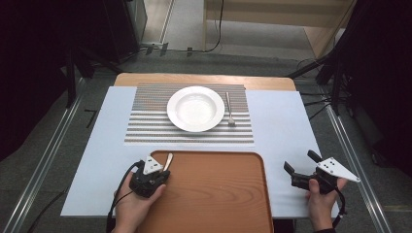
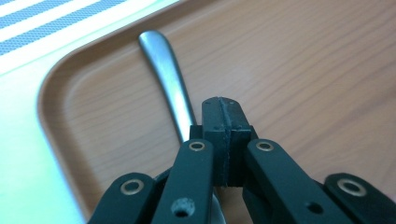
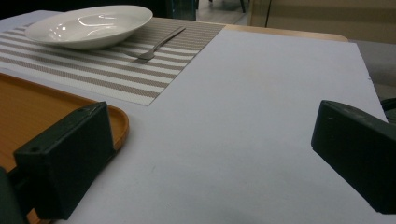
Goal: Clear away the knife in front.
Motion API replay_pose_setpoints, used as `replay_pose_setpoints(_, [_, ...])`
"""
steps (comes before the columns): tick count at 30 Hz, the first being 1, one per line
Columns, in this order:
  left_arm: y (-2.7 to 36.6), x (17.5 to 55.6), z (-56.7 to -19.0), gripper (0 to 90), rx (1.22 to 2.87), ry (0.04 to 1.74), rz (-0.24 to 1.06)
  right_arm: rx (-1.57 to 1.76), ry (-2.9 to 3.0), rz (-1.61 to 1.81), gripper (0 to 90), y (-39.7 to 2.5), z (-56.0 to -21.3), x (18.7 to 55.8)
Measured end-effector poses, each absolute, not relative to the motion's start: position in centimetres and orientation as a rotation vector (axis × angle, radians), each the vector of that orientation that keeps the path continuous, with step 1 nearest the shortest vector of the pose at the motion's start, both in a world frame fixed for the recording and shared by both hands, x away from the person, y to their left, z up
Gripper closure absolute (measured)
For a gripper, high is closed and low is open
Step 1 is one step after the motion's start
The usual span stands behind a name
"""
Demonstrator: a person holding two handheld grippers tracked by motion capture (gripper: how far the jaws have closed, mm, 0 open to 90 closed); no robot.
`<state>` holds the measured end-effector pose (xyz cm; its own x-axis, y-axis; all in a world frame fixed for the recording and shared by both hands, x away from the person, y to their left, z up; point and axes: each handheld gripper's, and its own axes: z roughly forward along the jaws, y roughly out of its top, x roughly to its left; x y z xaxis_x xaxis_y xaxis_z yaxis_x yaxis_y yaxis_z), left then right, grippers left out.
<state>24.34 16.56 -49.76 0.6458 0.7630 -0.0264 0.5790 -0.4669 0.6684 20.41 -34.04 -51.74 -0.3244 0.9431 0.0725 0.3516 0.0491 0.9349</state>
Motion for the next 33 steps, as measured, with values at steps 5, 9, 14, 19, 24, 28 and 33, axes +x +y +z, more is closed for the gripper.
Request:
replay_pose_setpoints(5, [17.8, 24.7, -49.9, 89.6, 2.177, 1.073, 0.354, 1.307, 1.737, 1.271, 0.0, -34.0, -51.7, 20.4])
replay_pose_setpoints(9, [18.7, 24.9, -50.0, 89.6, 2.152, 1.084, 0.342, 1.316, 1.729, 1.276, 0.0, -34.1, -51.7, 20.4])
replay_pose_setpoints(14, [19.5, 24.9, -49.8, 89.5, 2.116, 1.069, 0.354, 1.321, 1.723, 1.286, 0.0, -34.3, -51.7, 20.4])
replay_pose_setpoints(19, [20.8, 24.8, -49.0, 78.6, 2.026, 1.006, 0.323, 1.327, 1.716, 1.295, 0.0, -34.4, -51.7, 20.4])
replay_pose_setpoints(24, [22.2, 25.0, -48.6, 58.3, 1.959, 0.981, 0.29, 1.328, 1.718, 1.293, 0.0, -34.3, -51.7, 20.4])
replay_pose_setpoints(28, [23.3, 25.1, -48.3, 45.7, 1.885, 0.987, 0.271, 1.327, 1.719, 1.293, 0.0, -34.3, -51.7, 20.4])
replay_pose_setpoints(33, [24.8, 25.1, -47.9, 33.3, 1.802, 0.976, 0.267, 1.326, 1.717, 1.296, 0.0, -34.4, -51.7, 20.4])
